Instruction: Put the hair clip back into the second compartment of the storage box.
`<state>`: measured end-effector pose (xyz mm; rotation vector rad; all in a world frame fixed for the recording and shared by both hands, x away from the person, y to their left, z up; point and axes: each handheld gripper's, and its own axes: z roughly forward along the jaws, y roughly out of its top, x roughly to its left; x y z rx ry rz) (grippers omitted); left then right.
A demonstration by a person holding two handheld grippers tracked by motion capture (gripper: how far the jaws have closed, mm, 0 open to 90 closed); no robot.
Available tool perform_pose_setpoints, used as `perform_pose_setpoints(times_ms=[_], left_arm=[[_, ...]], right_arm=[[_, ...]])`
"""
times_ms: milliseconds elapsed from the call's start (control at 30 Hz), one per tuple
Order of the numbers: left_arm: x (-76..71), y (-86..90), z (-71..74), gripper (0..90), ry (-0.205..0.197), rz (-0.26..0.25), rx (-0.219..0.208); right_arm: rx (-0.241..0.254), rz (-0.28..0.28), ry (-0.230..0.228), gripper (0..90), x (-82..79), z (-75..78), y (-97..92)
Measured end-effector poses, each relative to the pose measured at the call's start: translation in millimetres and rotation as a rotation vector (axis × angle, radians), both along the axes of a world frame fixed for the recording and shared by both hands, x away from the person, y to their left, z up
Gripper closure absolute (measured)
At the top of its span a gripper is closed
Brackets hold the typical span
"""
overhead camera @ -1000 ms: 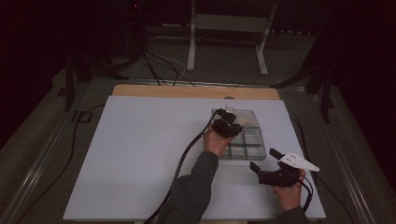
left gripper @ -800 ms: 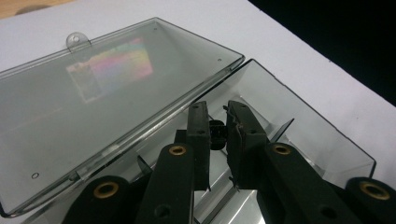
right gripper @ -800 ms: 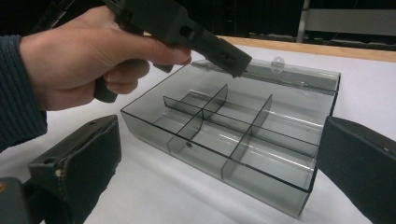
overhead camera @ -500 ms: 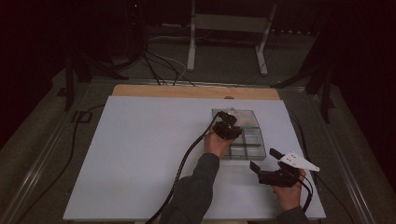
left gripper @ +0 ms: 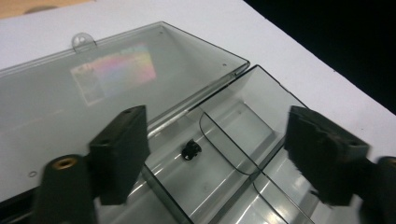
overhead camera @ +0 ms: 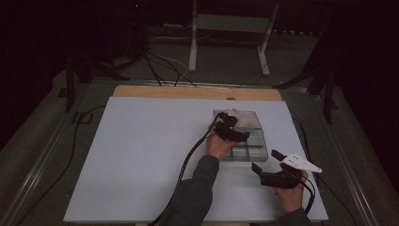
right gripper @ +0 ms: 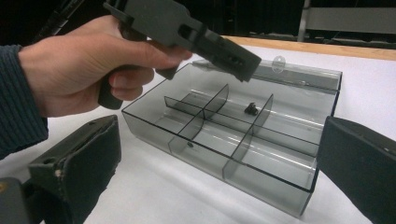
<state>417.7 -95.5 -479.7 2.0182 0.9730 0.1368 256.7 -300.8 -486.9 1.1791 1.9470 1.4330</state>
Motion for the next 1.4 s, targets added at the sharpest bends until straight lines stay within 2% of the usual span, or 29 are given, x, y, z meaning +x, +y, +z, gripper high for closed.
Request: perform_pose_setpoints(times_ms=[267,467,733,833,933,1033,1167,1400], left_arm=[[0.7,13.7,7.2,1.8,-0.009,0.013,-0.008],[-0.7,27.4,14.6,0.6,-0.021,0.024,-0.005],[-7.7,48.6,27.4,0.6,-0.058,0.043,0.035],[-11.0,61.4,32.0,0.6,-0.074,0.049,0.045],[-13.3,76.5,36.0,0.6,-0.085,0.048,0.082],[-16.6,95.3,39.9,0.6,-0.086,0.065,0.074],[-22.6,120.4,43.8,0.6,-0.091,0.097,0.043],[-36.6,157.8,51.1,0.6,-0.126,0.109,0.033]], right_arm=[[0.0,0.0,0.001,0.1,-0.1,0.0,0.6],[-0.003,0.002,0.001,0.1,-0.1,-0.1,1.1],[-0.002,0.008,0.003,0.1,-1.1,0.3,3.6],[-0.002,0.012,0.003,0.1,-1.3,0.3,4.7],[-0.004,0.018,0.0,0.1,-2.0,0.6,6.2],[-0.003,0.022,0.003,0.1,-2.8,0.9,7.7],[0.0,0.028,0.002,0.1,-3.1,0.8,9.5],[-0.003,0.034,0.001,0.1,-4.0,0.8,12.9]])
